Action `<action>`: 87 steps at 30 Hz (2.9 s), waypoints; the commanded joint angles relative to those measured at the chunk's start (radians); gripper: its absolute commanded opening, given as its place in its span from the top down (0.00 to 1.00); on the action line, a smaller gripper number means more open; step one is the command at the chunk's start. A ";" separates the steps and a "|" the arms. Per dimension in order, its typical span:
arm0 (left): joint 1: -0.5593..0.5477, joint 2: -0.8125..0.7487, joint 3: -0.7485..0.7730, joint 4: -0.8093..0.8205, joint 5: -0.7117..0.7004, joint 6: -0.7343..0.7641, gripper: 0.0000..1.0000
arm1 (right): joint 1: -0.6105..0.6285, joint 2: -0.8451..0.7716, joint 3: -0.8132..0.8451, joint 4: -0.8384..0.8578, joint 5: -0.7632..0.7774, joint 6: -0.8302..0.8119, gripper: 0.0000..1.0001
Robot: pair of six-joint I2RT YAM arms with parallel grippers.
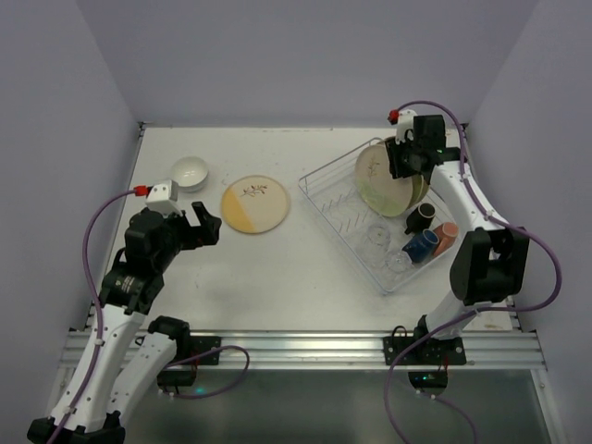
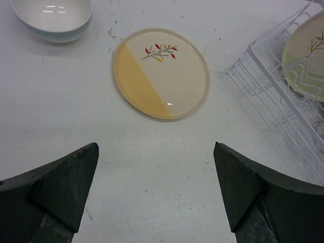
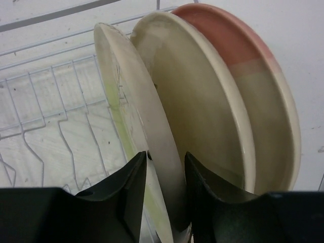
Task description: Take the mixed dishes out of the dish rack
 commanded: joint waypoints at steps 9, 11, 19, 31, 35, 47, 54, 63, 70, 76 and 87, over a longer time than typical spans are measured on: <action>-0.016 -0.019 -0.003 0.034 -0.005 0.020 0.00 | 0.010 -0.035 0.046 -0.049 -0.103 -0.027 0.90; -0.016 -0.018 -0.003 0.033 -0.005 0.020 0.00 | 0.012 -0.045 0.046 -0.047 -0.101 -0.033 0.94; -0.016 -0.025 -0.003 0.031 -0.008 0.018 0.00 | 0.012 -0.108 0.037 0.003 -0.091 -0.053 1.00; -0.016 -0.044 -0.004 0.033 -0.019 0.013 0.00 | 0.012 -0.241 -0.005 0.086 -0.040 -0.077 1.00; -0.016 -0.050 -0.004 0.033 -0.022 0.012 0.00 | 0.012 -0.298 0.004 0.092 0.000 -0.047 1.00; -0.016 -0.039 0.020 0.049 0.020 -0.019 0.00 | 0.010 -0.655 -0.270 0.359 0.018 0.465 1.00; -0.025 0.123 -0.159 0.657 0.589 -0.314 0.00 | 0.010 -0.909 -0.515 0.568 -0.119 0.962 1.00; -0.284 0.550 -0.069 1.138 0.662 -0.540 0.00 | 0.010 -1.072 -0.756 0.785 -0.293 1.292 1.00; -0.307 0.722 -0.015 1.390 0.705 -0.710 0.00 | 0.012 -1.065 -0.821 0.913 -0.482 1.382 1.00; -0.313 0.766 0.002 1.493 0.691 -0.807 0.12 | 0.012 -1.034 -0.822 0.966 -0.571 1.363 1.00; -0.353 0.726 -0.020 1.504 0.662 -0.870 1.00 | 0.010 -0.945 -0.841 1.036 -0.648 1.294 1.00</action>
